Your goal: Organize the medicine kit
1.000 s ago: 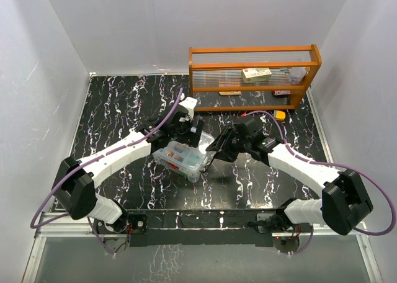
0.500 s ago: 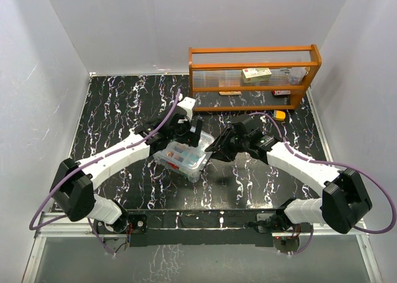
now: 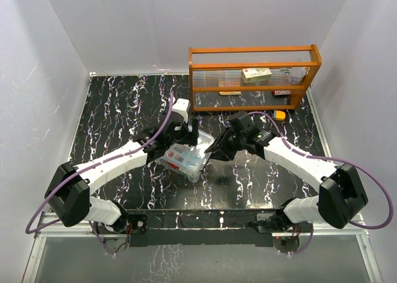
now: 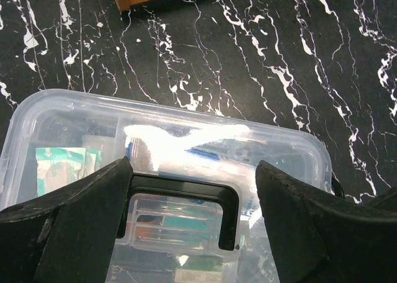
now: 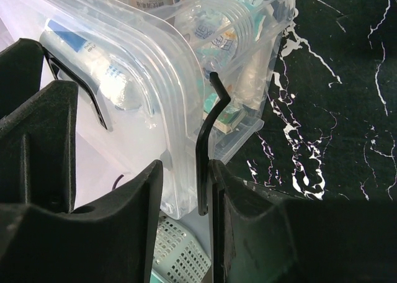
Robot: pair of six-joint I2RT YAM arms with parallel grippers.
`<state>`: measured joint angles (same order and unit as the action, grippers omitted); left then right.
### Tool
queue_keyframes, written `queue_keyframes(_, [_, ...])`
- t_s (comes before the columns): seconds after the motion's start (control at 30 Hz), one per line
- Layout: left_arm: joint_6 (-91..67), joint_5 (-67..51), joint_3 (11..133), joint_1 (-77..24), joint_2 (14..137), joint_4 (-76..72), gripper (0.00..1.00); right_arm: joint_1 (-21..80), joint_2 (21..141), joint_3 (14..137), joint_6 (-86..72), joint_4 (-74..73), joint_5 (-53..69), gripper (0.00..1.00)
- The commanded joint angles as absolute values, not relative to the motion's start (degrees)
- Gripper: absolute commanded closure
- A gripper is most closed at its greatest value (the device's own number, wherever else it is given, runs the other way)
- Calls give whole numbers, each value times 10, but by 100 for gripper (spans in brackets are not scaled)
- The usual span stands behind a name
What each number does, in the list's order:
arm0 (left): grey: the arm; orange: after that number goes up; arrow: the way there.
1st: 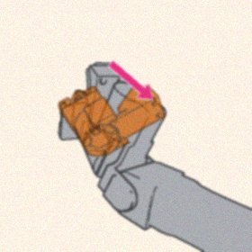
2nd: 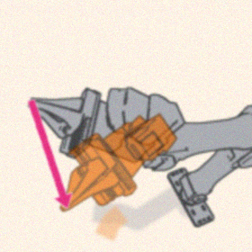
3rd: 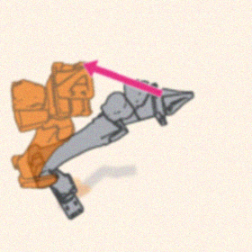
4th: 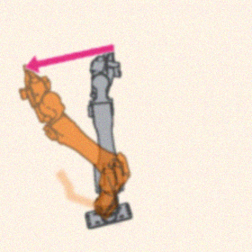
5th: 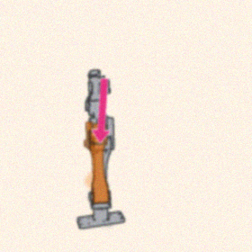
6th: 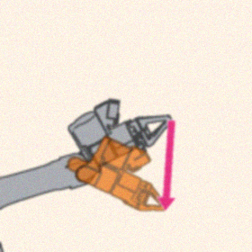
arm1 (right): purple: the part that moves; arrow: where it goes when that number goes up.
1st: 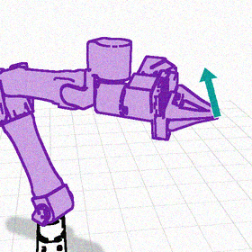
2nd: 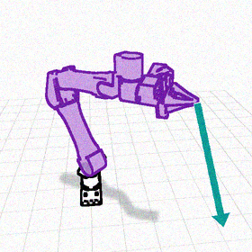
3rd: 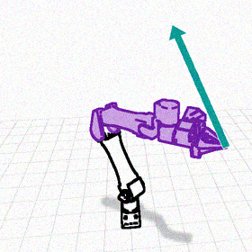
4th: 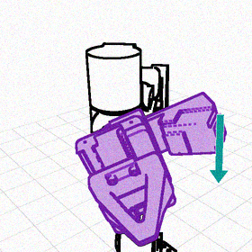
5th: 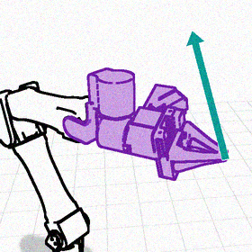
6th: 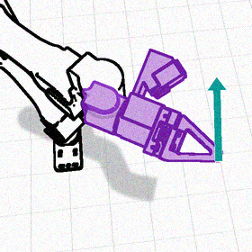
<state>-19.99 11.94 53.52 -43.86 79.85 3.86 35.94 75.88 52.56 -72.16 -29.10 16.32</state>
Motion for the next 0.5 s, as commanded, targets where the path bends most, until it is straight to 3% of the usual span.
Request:
queue_keyframes(0.0, [-267, 89, 437, -457, 872, 220, 20, 367, 774, 556, -718, -330, 193, 73])
queue_keyframes(0.2, [-281, 123, 408, -483, 853, 186, 20, 367, 788, 574, -709, -350, 196, 69])
queue_keyframes(0.47, [-291, 150, 386, -499, 828, 168, 22, 367, 803, 591, -708, -363, 203, 79])
